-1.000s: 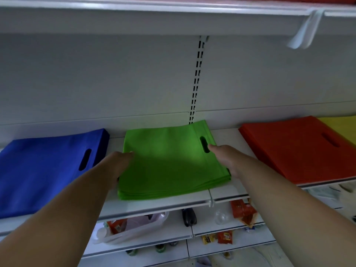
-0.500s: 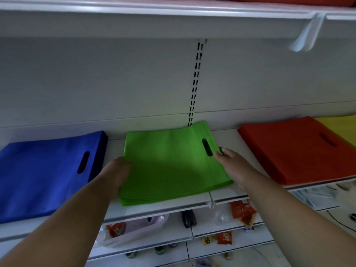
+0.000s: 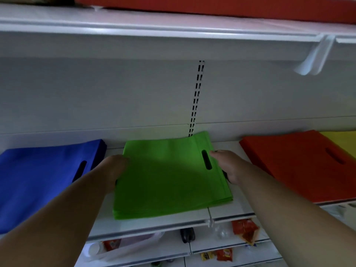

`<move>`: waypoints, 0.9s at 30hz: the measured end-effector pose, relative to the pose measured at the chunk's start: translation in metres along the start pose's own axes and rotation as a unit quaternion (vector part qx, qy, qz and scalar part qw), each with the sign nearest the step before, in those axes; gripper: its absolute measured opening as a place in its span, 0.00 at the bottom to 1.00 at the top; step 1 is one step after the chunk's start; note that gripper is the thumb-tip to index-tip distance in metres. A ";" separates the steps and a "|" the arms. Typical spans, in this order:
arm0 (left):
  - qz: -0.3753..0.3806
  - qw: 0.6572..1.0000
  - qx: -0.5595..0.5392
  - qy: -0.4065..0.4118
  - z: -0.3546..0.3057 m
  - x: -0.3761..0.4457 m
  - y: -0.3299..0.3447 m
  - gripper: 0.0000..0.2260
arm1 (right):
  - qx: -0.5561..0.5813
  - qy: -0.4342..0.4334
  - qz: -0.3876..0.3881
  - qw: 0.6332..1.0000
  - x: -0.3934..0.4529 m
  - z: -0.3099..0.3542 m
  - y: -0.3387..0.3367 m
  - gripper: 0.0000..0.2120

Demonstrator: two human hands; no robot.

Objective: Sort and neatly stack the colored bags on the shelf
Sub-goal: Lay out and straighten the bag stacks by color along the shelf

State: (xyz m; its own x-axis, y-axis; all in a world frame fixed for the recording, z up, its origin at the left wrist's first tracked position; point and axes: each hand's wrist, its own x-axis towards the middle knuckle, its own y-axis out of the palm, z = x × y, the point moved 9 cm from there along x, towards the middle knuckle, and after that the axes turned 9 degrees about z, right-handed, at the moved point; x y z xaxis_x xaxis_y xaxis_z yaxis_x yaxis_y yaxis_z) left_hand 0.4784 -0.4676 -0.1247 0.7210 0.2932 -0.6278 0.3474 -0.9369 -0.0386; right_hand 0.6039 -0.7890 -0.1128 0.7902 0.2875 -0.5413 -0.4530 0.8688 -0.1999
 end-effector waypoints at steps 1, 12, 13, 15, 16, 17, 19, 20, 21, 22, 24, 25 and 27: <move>-0.006 1.000 -0.004 0.002 -0.002 0.005 -0.003 0.11 | -0.020 -0.006 -0.006 1.000 0.005 0.005 -0.001 0.25; -0.049 0.990 0.118 0.051 0.001 0.020 -0.025 0.13 | -0.108 -0.100 -0.036 0.988 0.015 0.014 0.007 0.20; -0.043 0.994 0.093 0.046 0.003 0.021 -0.025 0.13 | -0.109 -0.106 -0.045 0.987 0.012 0.013 0.005 0.23; -0.040 0.995 0.074 0.045 0.005 0.013 -0.024 0.12 | -0.113 -0.117 -0.054 0.985 -0.001 0.006 0.000 0.27; -0.043 0.995 0.082 0.046 0.007 0.007 -0.026 0.15 | -0.126 -0.130 -0.048 0.982 -0.012 0.001 -0.001 0.28; -0.060 0.992 0.102 0.045 0.014 -0.001 -0.032 0.18 | -0.150 -0.139 -0.038 0.978 -0.026 -0.005 0.000 0.29; -0.064 0.988 0.135 0.049 0.030 -0.026 -0.033 0.21 | -0.210 -0.151 -0.007 0.966 -0.054 -0.022 0.003 0.35; -0.060 0.986 0.148 0.057 0.038 -0.041 -0.030 0.18 | -0.230 -0.156 0.013 0.960 -0.064 -0.031 0.004 0.40; -0.052 0.984 0.154 0.074 0.044 -0.058 -0.024 0.13 | -0.242 -0.171 0.035 0.954 -0.074 -0.035 0.008 0.44; -0.040 0.979 0.177 0.090 0.050 -0.070 -0.019 0.11 | -0.256 -0.184 0.050 0.948 -0.079 -0.038 0.011 0.47; -0.007 0.950 0.279 0.141 0.052 -0.083 -0.007 0.20 | -0.296 -0.203 0.040 0.932 -0.083 -0.040 0.012 0.51; 0.002 0.933 0.324 0.158 0.052 -0.086 -0.004 0.25 | -0.306 -0.216 0.023 0.927 -0.083 -0.037 0.011 0.50; -0.010 0.903 0.392 0.174 0.056 -0.080 -0.009 0.35 | -0.311 -0.248 -0.007 0.918 -0.084 -0.030 0.008 0.46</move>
State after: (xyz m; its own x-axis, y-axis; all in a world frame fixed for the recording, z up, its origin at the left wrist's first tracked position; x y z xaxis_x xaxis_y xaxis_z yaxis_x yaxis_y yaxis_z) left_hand 0.3836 -0.4934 -0.1175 0.9116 0.2251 -0.3441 -0.0714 -0.7376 -0.6714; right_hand 0.5214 -0.8181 -0.0935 0.8184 0.5600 -0.1286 -0.4682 0.5202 -0.7143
